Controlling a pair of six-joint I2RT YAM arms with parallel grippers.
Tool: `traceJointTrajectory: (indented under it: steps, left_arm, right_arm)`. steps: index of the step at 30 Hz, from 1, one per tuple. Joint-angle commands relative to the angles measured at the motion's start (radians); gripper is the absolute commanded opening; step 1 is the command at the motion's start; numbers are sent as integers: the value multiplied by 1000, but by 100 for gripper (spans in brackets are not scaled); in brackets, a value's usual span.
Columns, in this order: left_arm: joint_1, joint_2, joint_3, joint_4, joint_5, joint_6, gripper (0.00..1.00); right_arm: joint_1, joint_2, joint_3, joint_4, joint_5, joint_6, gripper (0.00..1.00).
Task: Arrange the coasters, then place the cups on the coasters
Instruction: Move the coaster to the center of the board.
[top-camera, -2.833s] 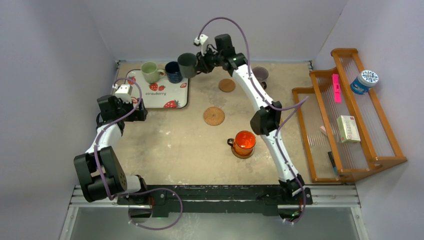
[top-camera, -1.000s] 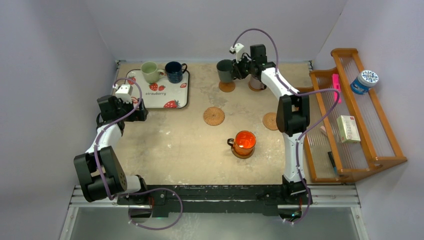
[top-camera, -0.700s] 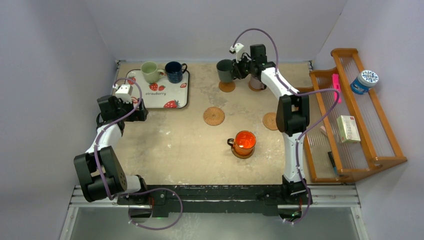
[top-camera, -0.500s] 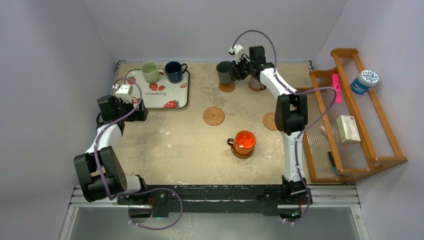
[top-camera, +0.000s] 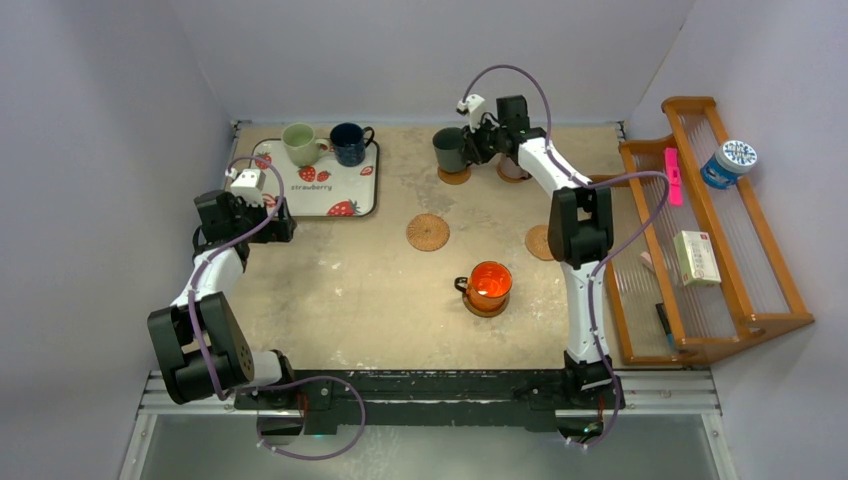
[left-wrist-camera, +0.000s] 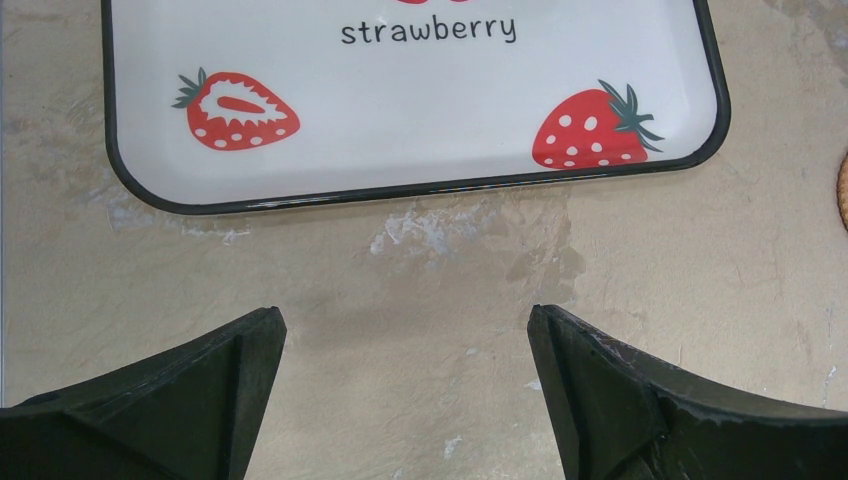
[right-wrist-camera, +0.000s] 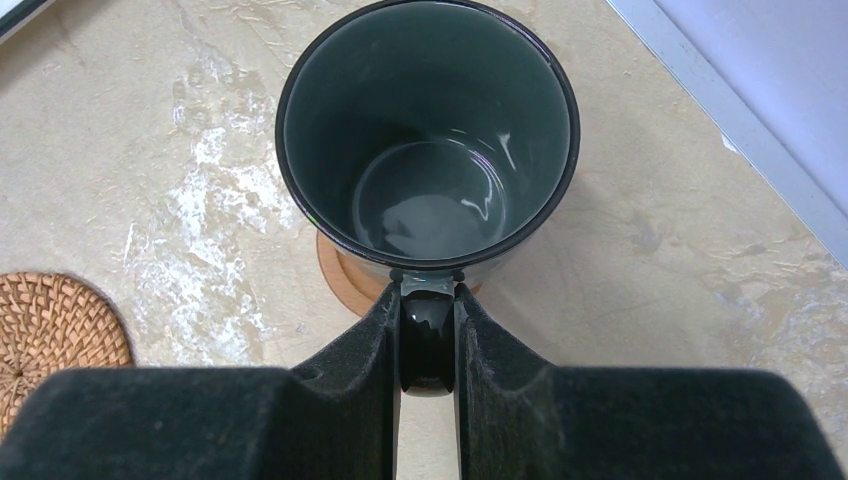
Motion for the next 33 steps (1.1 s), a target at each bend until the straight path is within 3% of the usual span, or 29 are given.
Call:
traceJointTrajectory:
  steps: [1,33]
  left_arm:
    - [5,-8,-4,40,22,-8,100]
    - [5,-9,-1,35,41,-8,100]
  right_arm:
    - [-3,-44,28,43,-15,-14,0]
    - [-4,-167,-183,81,-4,-34,1]
